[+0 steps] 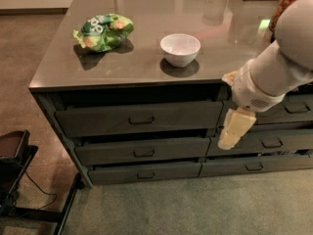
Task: Open top drawer
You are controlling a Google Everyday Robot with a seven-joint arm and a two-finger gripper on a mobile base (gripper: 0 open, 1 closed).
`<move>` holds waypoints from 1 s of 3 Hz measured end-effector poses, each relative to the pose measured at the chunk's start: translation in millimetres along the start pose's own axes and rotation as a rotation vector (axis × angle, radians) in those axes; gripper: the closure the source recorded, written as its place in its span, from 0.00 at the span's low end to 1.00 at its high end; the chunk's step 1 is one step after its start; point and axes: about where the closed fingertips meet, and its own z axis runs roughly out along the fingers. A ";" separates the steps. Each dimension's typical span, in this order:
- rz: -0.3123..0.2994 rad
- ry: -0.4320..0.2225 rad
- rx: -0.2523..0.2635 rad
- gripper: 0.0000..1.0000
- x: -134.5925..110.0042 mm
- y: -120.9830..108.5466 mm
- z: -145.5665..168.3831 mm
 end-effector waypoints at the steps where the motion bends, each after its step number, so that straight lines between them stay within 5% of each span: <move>1: -0.010 -0.040 -0.009 0.00 -6.5 -8.1 51.5; 3: -0.001 -0.104 -0.082 0.00 -25.5 -11.7 152.7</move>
Offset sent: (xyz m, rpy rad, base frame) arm 0.0746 0.0592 -0.1401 0.1167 0.0494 0.0461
